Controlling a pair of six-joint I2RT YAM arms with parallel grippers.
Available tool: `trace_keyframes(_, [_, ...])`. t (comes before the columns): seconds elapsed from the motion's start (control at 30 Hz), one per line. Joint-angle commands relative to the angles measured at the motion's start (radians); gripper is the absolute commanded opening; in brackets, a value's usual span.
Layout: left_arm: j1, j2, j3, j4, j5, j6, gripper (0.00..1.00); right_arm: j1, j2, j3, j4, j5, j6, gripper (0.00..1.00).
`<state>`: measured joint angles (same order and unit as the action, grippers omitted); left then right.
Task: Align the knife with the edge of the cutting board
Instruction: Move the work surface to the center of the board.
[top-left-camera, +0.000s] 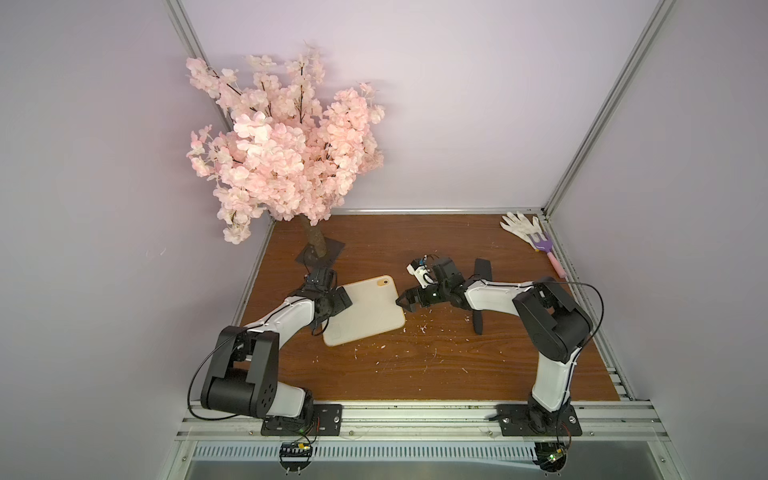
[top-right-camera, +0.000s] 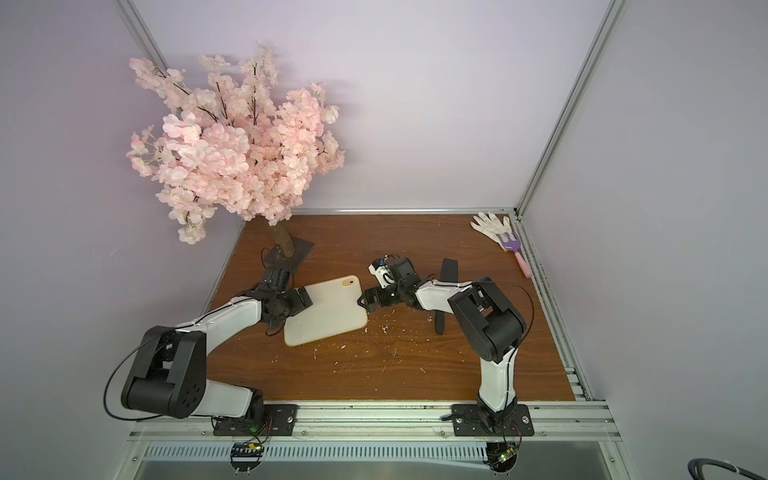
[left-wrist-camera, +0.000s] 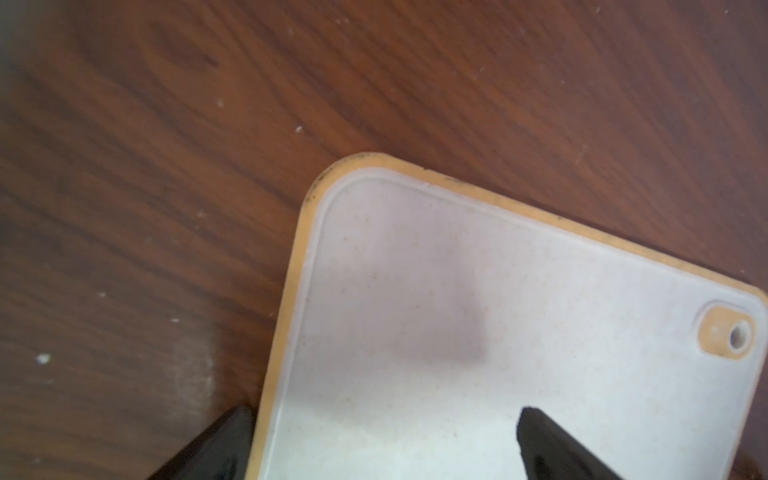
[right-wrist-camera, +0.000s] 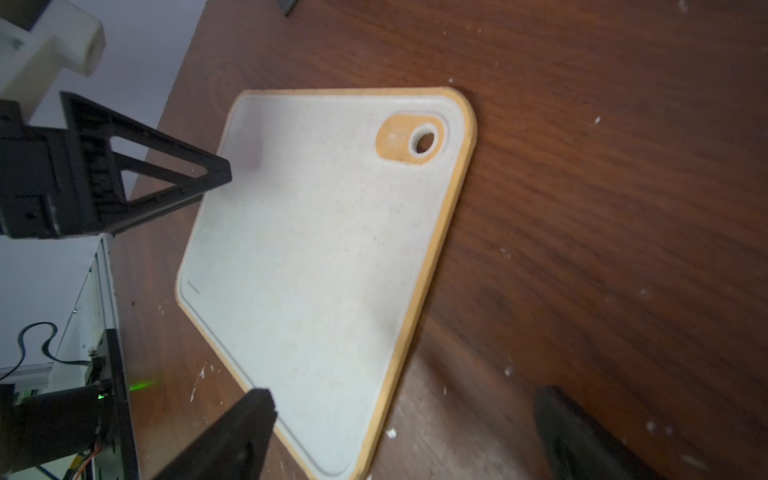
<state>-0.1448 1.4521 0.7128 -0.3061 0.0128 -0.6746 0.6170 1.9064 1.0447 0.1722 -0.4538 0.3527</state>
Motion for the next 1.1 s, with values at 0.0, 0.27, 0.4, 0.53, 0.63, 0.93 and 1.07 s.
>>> trace_keyframes(0.0, [-0.025,0.063,0.043,-0.002,0.066,0.033,1.0,0.023,0.0,0.013,-0.017,0.031,0.026,1.0])
trace_keyframes(0.27, [-0.06,0.163,0.122,-0.023,0.113,0.064,1.0,0.062,-0.018,-0.048,0.022,0.074,0.086,1.0])
trace_keyframes(0.4, [-0.099,0.203,0.161,-0.049,0.088,0.089,1.0,0.073,-0.043,-0.076,0.025,0.118,0.117,1.0])
trace_keyframes(0.53, [-0.134,0.233,0.18,-0.051,0.081,0.102,1.0,0.075,-0.077,-0.098,0.016,0.175,0.138,1.0])
trace_keyframes(0.63, [-0.155,0.241,0.195,-0.046,0.077,0.098,1.0,0.075,-0.104,-0.117,0.014,0.205,0.152,1.0])
trace_keyframes(0.93, [-0.275,0.281,0.269,-0.021,0.063,0.072,1.0,0.073,-0.128,-0.13,0.004,0.238,0.186,1.0])
trace_keyframes(1.07, [-0.314,0.302,0.299,-0.014,0.068,0.045,1.0,0.064,-0.134,-0.144,0.016,0.24,0.204,1.0])
